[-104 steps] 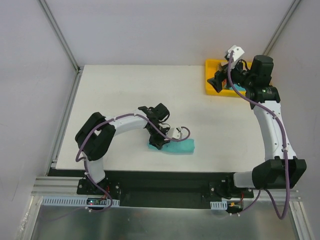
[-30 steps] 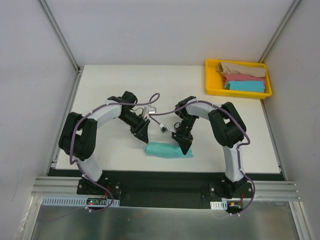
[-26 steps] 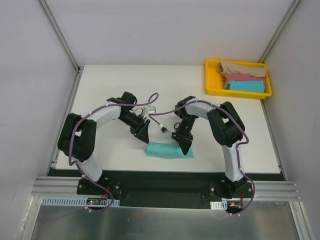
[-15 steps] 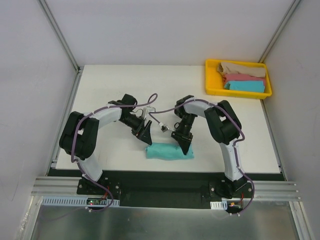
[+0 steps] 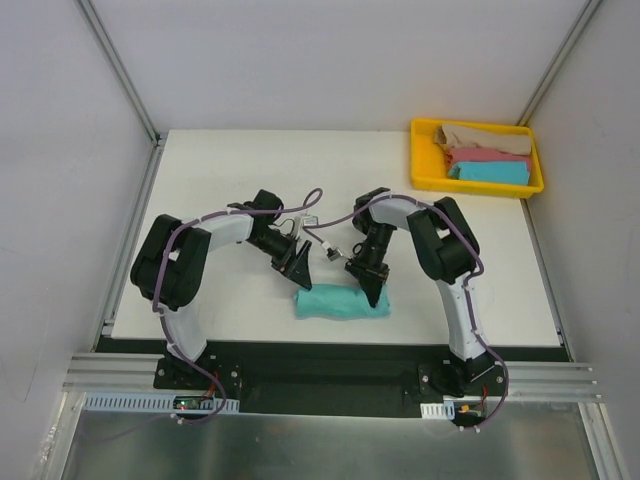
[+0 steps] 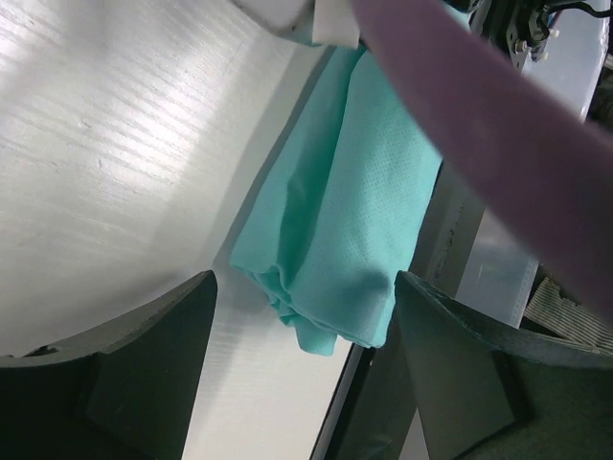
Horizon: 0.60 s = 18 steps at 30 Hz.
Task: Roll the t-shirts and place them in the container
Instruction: Roll the T-shirt to the center of the board.
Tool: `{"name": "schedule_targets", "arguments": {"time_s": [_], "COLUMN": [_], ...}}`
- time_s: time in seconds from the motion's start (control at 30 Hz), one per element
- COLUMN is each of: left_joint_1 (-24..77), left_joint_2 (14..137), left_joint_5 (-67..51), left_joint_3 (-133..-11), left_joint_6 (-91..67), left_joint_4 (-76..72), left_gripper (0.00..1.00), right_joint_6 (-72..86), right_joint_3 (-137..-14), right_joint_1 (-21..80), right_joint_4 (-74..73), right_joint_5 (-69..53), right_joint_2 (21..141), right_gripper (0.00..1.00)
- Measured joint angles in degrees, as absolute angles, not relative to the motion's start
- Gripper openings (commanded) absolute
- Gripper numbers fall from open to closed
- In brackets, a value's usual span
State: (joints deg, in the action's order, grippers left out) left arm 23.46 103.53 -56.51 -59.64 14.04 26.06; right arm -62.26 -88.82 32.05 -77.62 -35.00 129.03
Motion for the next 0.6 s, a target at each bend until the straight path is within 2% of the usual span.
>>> {"name": "schedule_targets", "arguments": {"time_s": [0.13, 0.4, 0.6], "left_joint_1": [24.1, 24.2, 19.1], "left_joint_2": [105.8, 105.3, 87.1], "left_joint_5": [-56.6, -55.5, -47.1], "left_joint_3": [-61.6, -61.5, -55.6], "left_joint_6": [14.2, 13.6, 14.1], "left_joint_4": [26.2, 26.8, 26.2], "left_gripper": [0.68, 0.69, 0.82], "right_joint_6": [-61.1, -58.5, -55.1], "right_joint_3": [-88.8, -88.4, -84.9], "right_joint_1": [31.2, 30.3, 28.8], "right_joint_4": [-77.8, -77.1, -73.4], "right_joint_5": [-34.4, -33.7, -35.2], "right_joint_2": [129.1, 129.0, 126.4], "right_gripper": [0.05, 0.04, 0.02]}}
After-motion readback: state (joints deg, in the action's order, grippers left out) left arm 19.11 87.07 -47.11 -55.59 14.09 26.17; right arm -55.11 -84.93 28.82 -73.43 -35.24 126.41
